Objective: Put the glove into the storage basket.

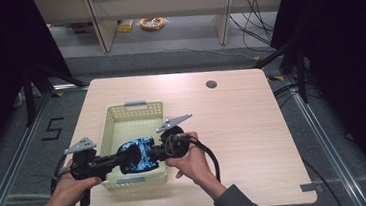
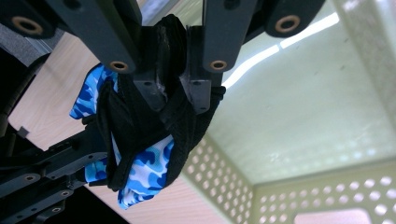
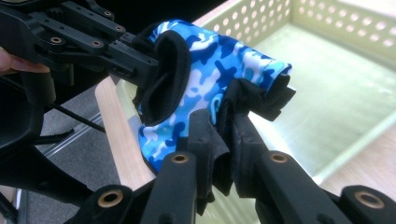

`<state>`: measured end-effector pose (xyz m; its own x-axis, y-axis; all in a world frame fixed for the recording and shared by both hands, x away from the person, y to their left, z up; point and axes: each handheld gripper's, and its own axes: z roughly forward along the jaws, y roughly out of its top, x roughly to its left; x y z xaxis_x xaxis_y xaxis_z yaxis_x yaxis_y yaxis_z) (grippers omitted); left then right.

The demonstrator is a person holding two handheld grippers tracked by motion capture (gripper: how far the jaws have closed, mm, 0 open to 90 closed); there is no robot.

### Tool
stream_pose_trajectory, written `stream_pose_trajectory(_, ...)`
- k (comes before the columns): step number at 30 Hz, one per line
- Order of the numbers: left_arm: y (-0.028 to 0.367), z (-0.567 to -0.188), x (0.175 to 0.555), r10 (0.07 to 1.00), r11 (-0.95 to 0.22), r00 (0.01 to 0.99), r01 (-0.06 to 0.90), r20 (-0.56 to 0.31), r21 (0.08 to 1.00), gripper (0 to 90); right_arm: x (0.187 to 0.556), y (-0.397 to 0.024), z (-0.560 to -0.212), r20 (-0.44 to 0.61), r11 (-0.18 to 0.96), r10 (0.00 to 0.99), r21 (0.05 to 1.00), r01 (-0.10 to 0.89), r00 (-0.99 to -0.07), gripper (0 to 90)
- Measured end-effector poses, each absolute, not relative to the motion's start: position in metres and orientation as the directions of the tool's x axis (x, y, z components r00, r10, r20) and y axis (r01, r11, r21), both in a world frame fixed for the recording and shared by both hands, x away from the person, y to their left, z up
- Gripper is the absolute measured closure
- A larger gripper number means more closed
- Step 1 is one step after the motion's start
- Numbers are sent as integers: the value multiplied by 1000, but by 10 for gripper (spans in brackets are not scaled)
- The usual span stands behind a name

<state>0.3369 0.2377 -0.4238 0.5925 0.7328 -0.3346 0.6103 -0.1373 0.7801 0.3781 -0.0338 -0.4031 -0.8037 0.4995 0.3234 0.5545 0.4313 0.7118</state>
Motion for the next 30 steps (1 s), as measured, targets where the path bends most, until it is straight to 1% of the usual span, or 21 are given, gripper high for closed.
stream_pose_trajectory(4,247,-432,340,740,-135,575,635,-348,761,800,384,-22,-413,322,451,501,695,560,-803,813)
stream_pose_trajectory(10,258,-445,346,760,-149,553,661,-342,736,796,390,0,-428,334,477,514,655,586,-790,813)
stream_pose_trajectory(11,261,-450,347,763,-151,546,671,-346,726,796,393,3,-431,317,489,506,660,570,-802,813)
stream_pose_trajectory(12,261,-450,347,763,-151,546,671,-346,726,796,393,3,-431,317,489,506,660,570,-802,813)
stream_pose_trajectory(13,263,-452,347,765,-152,543,675,-347,722,796,392,6,-433,332,488,517,643,590,-789,813)
stream_pose_trajectory(17,264,-454,348,767,-163,546,674,-338,720,793,394,12,-439,325,504,537,616,605,-778,813)
stream_pose_trajectory(19,264,-456,348,767,-163,548,671,-335,723,791,396,12,-440,324,510,536,611,605,-780,813)
stream_pose_trajectory(20,265,-457,348,766,-173,549,677,-335,715,789,399,12,-443,305,526,511,629,573,-803,813)
stream_pose_trajectory(21,265,-458,348,761,-177,553,680,-339,712,787,399,13,-445,305,533,524,611,585,-795,812)
stream_pose_trajectory(23,266,-461,348,758,-174,552,686,-349,707,784,399,14,-446,310,536,520,607,587,-796,812)
stream_pose_trajectory(26,269,-461,349,752,-173,546,703,-368,690,754,399,16,-448,303,548,524,596,588,-796,813)
stream_pose_trajectory(28,272,-458,351,751,-196,557,701,-355,686,721,400,16,-450,318,546,526,585,600,-789,813)
stream_pose_trajectory(29,273,-456,351,756,-185,549,702,-357,688,702,401,16,-450,313,547,532,582,602,-787,813)
stream_pose_trajectory(30,273,-454,351,753,-184,550,704,-362,686,665,400,17,-450,329,543,541,566,621,-774,813)
